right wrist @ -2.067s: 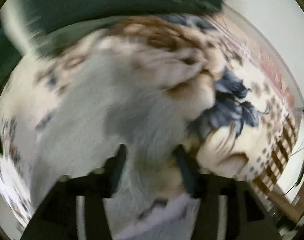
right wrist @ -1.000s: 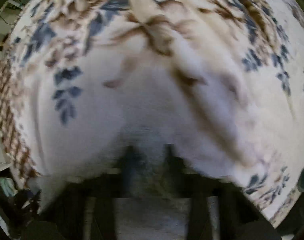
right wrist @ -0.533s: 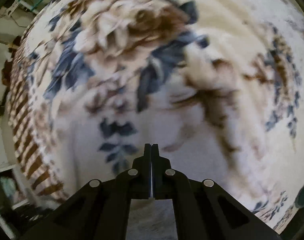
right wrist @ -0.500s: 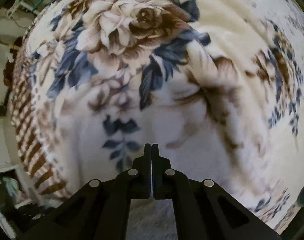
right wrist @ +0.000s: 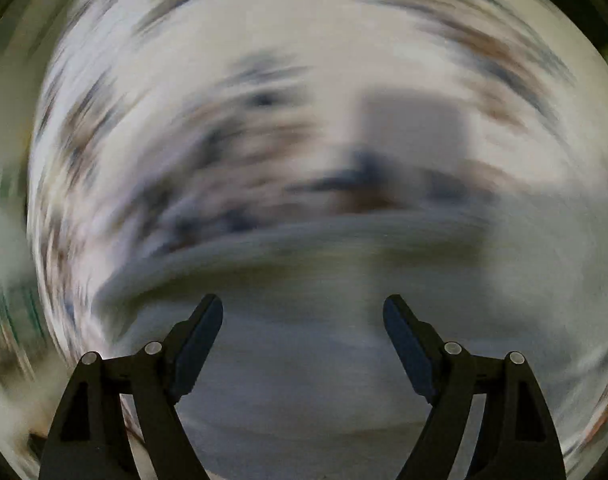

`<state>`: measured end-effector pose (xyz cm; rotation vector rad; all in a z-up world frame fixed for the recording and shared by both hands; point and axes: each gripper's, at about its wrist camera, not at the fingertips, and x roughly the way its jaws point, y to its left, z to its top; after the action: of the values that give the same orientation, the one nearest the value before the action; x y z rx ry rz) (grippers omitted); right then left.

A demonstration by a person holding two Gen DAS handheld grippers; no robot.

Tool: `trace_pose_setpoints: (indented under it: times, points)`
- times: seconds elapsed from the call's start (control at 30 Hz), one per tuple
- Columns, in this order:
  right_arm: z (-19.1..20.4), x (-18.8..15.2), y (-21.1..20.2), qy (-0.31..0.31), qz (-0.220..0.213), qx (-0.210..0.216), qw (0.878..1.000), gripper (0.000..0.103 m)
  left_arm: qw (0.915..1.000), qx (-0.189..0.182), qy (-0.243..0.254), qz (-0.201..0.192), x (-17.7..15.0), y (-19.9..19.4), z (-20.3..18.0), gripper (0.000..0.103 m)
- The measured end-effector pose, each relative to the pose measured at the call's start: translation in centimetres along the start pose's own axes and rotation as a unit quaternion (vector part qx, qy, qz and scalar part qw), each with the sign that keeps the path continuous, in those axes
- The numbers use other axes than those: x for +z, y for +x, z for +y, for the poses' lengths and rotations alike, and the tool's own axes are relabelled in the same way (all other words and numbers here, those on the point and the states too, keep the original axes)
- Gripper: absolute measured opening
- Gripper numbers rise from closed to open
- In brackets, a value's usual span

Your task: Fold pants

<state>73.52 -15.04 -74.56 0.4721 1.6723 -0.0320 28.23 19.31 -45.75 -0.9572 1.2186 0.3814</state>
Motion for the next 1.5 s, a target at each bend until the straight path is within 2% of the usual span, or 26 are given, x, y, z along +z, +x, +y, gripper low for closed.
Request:
trace_pose_setpoints:
  times: [0.07, 0.13, 0.2, 0.3, 0.37, 0.5, 0.53, 0.57, 0.6, 0.63, 0.67, 0.7, 0.73, 0.77, 0.9, 1.1, 1.17, 1.23, 1.33, 1.4, 1.5]
  points:
    - [-7.0, 1.2, -1.0, 0.072, -0.017, 0.002, 0.997, 0.084, 0.9993, -0.023, -0.004, 0.030, 0.5, 3.1, -3.8, 0.082]
    - [-12.8, 2.0, -1.7, 0.138, -0.028, 0.016, 0.990, 0.084, 0.9972, -0.029, -0.001, 0.069, 0.7, 6.5, -7.3, 0.082]
    - [-17.6, 2.6, -2.3, 0.197, -0.044, 0.029, 0.979, 0.084, 0.9940, -0.032, -0.015, 0.104, 1.4, 10.3, -10.6, 0.082]
    - [-23.4, 3.7, -2.7, 0.263, -0.063, 0.043, 0.962, 0.084, 0.9856, -0.048, -0.058, 0.152, 2.4, 15.4, -13.6, 0.082]
    - [-25.4, 4.4, -2.5, 0.291, -0.077, 0.035, 0.953, 0.084, 0.9815, -0.040, -0.085, 0.167, 2.9, 17.9, -14.7, 0.081]
    - [-27.8, 6.0, -0.8, 0.332, -0.077, 0.011, 0.940, 0.084, 0.9786, -0.021, -0.138, 0.152, 3.2, 20.6, -15.1, 0.078]
    - [-27.4, 6.0, -0.1, 0.337, -0.073, 0.007, 0.939, 0.084, 0.9781, -0.022, -0.148, 0.145, 3.3, 21.1, -15.1, 0.073]
    - [-28.0, 6.5, 0.6, 0.344, -0.064, 0.002, 0.937, 0.084, 0.9795, -0.023, -0.153, 0.130, 3.4, 21.2, -15.2, 0.052]
    - [-28.2, 6.7, 1.4, 0.349, -0.053, 0.002, 0.936, 0.084, 0.9820, -0.022, -0.148, 0.115, 3.5, 21.1, -15.4, 0.023]
    - [-28.2, 6.9, 2.0, 0.350, -0.047, 0.002, 0.936, 0.082, 0.9866, -0.018, -0.129, 0.098, 3.4, 20.8, -15.9, 0.014]
    - [-28.3, 7.1, 2.6, 0.347, -0.035, -0.006, 0.937, 0.066, 0.9900, -0.015, -0.108, 0.089, 3.4, 20.7, -16.4, 0.010]
    - [-28.5, 6.9, 2.8, 0.343, -0.031, -0.034, 0.938, 0.052, 0.9938, -0.014, -0.079, 0.076, 3.1, 20.2, -17.0, 0.007]
    - [-28.6, 6.6, 2.5, 0.341, -0.039, -0.043, 0.938, 0.027, 0.9953, -0.018, -0.065, 0.069, 2.8, 19.7, -17.1, 0.006]
    - [-28.5, 6.3, 2.2, 0.340, -0.050, -0.039, 0.938, 0.014, 0.9961, -0.026, -0.054, 0.065, 2.5, 19.2, -17.2, 0.006]
    - [-28.8, 3.0, -1.2, 0.313, -0.099, -0.004, 0.945, 0.009, 0.9968, -0.064, -0.028, 0.039, 1.0, 15.4, -16.2, 0.005]
    - [-29.9, -4.4, -8.7, 0.259, -0.146, 0.061, 0.953, 0.009, 0.9929, -0.116, 0.013, -0.024, -3.8, 4.3, -13.4, 0.004]
    - [-30.2, -7.3, -11.1, 0.236, -0.151, 0.060, 0.958, 0.009, 0.9927, -0.115, 0.018, -0.032, -6.0, 1.1, -11.7, 0.004]
    - [-30.8, -11.2, -12.6, 0.224, -0.147, 0.056, 0.962, 0.009, 0.9936, -0.106, 0.009, -0.038, -8.1, -1.6, -9.1, 0.004]
    - [-32.9, -18.5, -13.0, 0.217, -0.118, 0.041, 0.968, 0.009, 0.9971, -0.068, -0.008, -0.033, -10.9, -3.7, -4.0, 0.004]
    - [-33.7, -21.7, -11.3, 0.205, -0.098, 0.021, 0.974, 0.009, 0.9992, -0.031, -0.017, -0.019, -12.1, -3.4, -0.7, 0.004]
    - [-35.4, -24.6, -6.6, 0.187, -0.032, 0.001, 0.982, 0.012, 0.9965, -0.046, -0.066, 0.021, -12.5, -1.4, 2.2, 0.006]
